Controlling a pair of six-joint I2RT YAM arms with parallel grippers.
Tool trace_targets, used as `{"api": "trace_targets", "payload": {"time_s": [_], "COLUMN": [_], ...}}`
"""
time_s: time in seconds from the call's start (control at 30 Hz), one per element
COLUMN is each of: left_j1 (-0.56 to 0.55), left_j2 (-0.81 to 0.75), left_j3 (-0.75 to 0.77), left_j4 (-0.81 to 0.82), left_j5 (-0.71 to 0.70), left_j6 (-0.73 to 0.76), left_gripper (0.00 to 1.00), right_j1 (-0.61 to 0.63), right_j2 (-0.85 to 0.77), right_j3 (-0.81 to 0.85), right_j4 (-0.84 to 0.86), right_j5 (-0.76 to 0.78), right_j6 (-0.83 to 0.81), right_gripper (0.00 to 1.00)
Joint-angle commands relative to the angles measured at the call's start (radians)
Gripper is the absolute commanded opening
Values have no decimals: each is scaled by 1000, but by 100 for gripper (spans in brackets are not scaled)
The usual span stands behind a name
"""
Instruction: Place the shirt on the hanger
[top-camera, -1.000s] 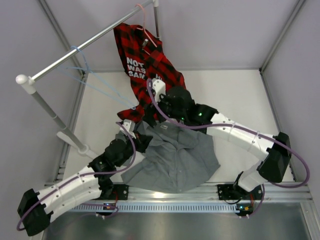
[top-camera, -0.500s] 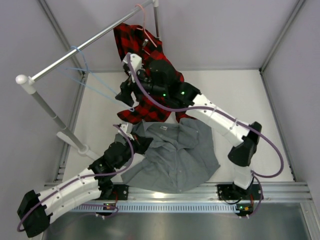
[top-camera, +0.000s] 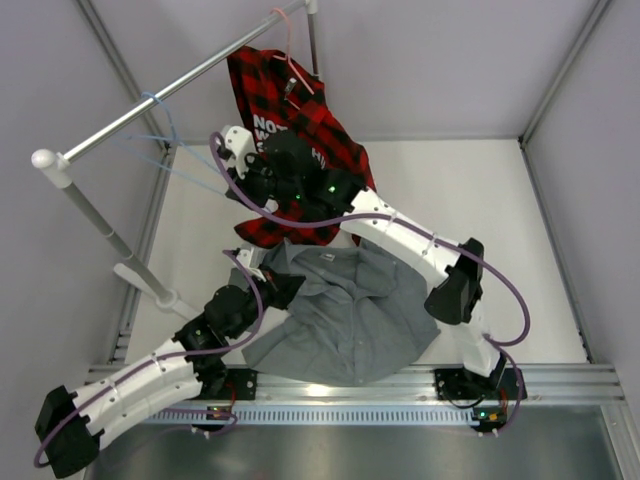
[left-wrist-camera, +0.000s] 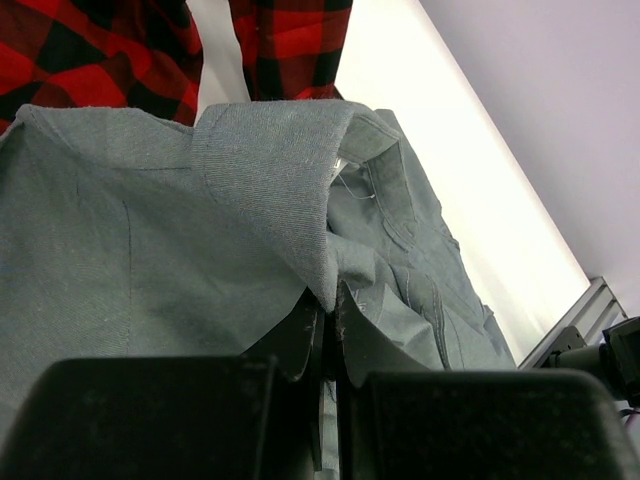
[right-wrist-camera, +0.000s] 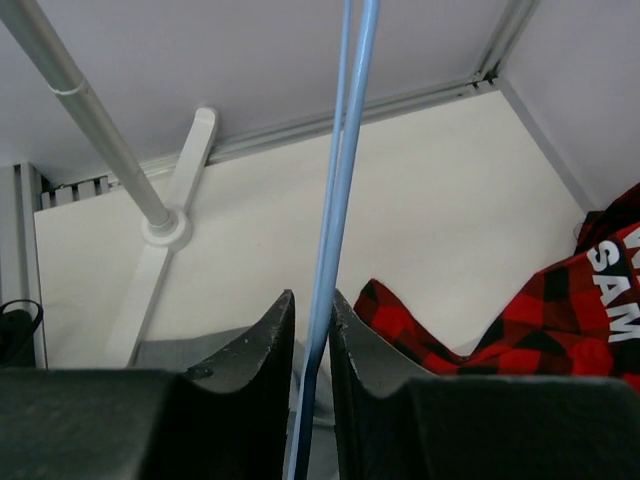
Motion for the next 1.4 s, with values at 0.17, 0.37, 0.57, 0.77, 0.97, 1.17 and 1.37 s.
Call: {"api": "trace_targets", "payload": {"time_s": [0.17,0.37,0.57,0.77,0.97,1.17,1.37], "left_j1": [-4,-3,-4,-4,-4,-4,-4], "left_j2": [-9,-24,-40,-58,-83,-113,-121], "left_j3": [4,1,-2,1,7,11,57], "left_j4": [8,-9,-22,-32,-64,-93,-148], "left_j5": [16,16,16,24,21,13,-9], "left_j6": [-6,-5,-8,-15,-11,-15,-11], "left_gripper": [0,0,0,0,0,0,0], "right_j1": [1,-3,-2,-2,-2,0,-3], "right_j2": [25,52,9,-67,-70,-89,-182], "right_j3": [100,126,65,-19,-2,-1,-67], "right_j4": [52,67,145,286,310,316,288], "right_j5": [-10,-20,16,55,55,38,56], "right_j6": [-7,-3,20,106,131,174,181], "right_gripper": [18,10,0,0,0,0,0]}}
